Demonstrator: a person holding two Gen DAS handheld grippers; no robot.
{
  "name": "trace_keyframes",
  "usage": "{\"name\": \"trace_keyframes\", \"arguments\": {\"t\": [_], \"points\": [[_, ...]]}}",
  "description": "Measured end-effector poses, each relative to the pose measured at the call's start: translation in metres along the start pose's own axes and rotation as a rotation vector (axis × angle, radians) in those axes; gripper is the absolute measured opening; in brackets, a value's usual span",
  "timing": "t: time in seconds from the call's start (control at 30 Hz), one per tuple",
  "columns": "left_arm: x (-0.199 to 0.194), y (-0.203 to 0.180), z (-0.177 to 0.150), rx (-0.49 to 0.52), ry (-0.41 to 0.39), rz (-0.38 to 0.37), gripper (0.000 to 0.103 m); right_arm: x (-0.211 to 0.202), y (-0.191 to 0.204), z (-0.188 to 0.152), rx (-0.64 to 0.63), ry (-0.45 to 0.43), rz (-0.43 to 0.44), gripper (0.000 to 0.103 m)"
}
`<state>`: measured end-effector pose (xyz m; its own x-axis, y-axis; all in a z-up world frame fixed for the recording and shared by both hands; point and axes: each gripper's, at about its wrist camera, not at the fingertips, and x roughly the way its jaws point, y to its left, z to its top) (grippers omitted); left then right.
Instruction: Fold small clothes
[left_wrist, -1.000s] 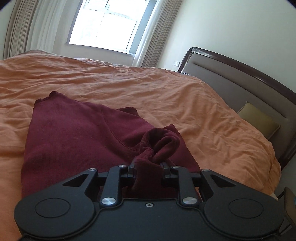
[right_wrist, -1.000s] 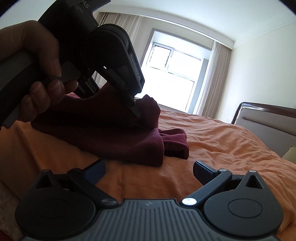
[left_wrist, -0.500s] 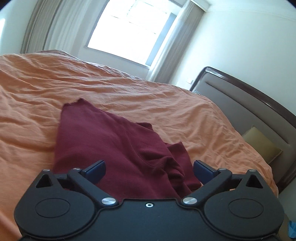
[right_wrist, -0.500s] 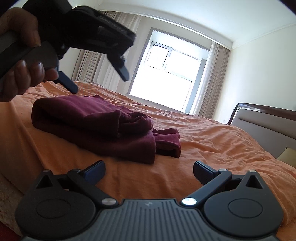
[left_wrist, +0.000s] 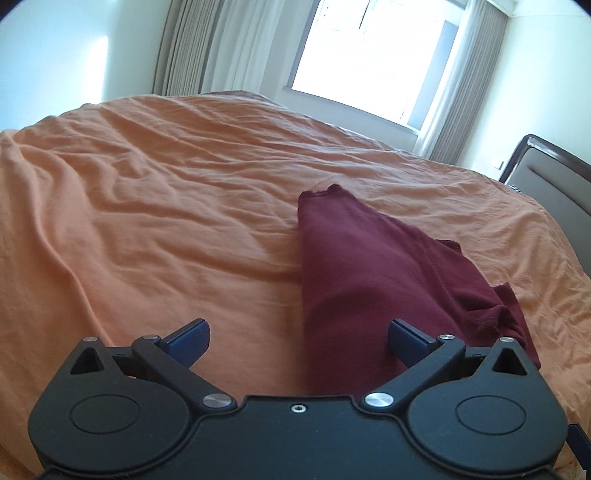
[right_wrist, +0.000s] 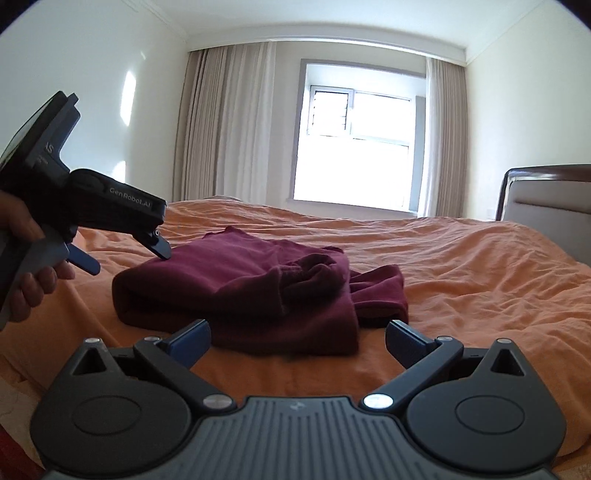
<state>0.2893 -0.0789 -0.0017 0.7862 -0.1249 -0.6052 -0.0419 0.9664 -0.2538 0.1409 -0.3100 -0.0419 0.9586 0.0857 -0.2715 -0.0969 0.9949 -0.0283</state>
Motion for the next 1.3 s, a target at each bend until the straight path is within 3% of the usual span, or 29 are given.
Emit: {"name": "trace_keyframes", "arguments": {"t": [0.2, 0.43, 0.53, 0.67, 0.9, 1.03, 1.1, 1.17, 1.2, 1.3], "points": [[-0.001, 0.018, -0.004, -0.036, 0.011, 0.005, 0.102, 0.002, -0.005, 0.019, 0.091, 0.001, 0.124, 0.103], [-0.004, 0.027, -0.009, -0.012, -0.007, 0.020, 0.102, 0.051, -0.023, 0.030, 0.336, 0.148, 0.337, 0.103], [-0.003, 0.029, -0.011, -0.002, -0.009, 0.024, 0.102, 0.073, -0.034, 0.025, 0.496, 0.204, 0.355, 0.103], [-0.001, 0.031, -0.011, -0.006, -0.010, 0.032, 0.102, 0.091, -0.052, 0.018, 0.705, 0.172, 0.341, 0.103], [0.001, 0.028, -0.012, -0.009, -0.013, 0.060, 0.102, 0.116, -0.051, 0.021, 0.795, 0.068, 0.219, 0.102], [0.001, 0.027, -0.012, -0.001, -0.011, 0.063, 0.102, 0.124, -0.051, 0.021, 0.795, 0.050, 0.131, 0.084], [0.002, 0.027, -0.012, -0.002, -0.014, 0.060, 0.102, 0.126, -0.051, 0.021, 0.774, 0.057, 0.077, 0.064], [0.003, 0.025, -0.012, 0.000, -0.015, 0.059, 0.102, 0.128, -0.051, 0.022, 0.747, 0.058, 0.027, 0.031], [0.002, 0.024, -0.012, 0.002, -0.016, 0.057, 0.102, 0.128, -0.052, 0.022, 0.729, 0.052, 0.021, 0.022], [0.001, 0.022, -0.012, -0.008, -0.016, 0.047, 0.102, 0.118, -0.056, 0.028, 0.651, 0.002, 0.030, 0.017]]}}
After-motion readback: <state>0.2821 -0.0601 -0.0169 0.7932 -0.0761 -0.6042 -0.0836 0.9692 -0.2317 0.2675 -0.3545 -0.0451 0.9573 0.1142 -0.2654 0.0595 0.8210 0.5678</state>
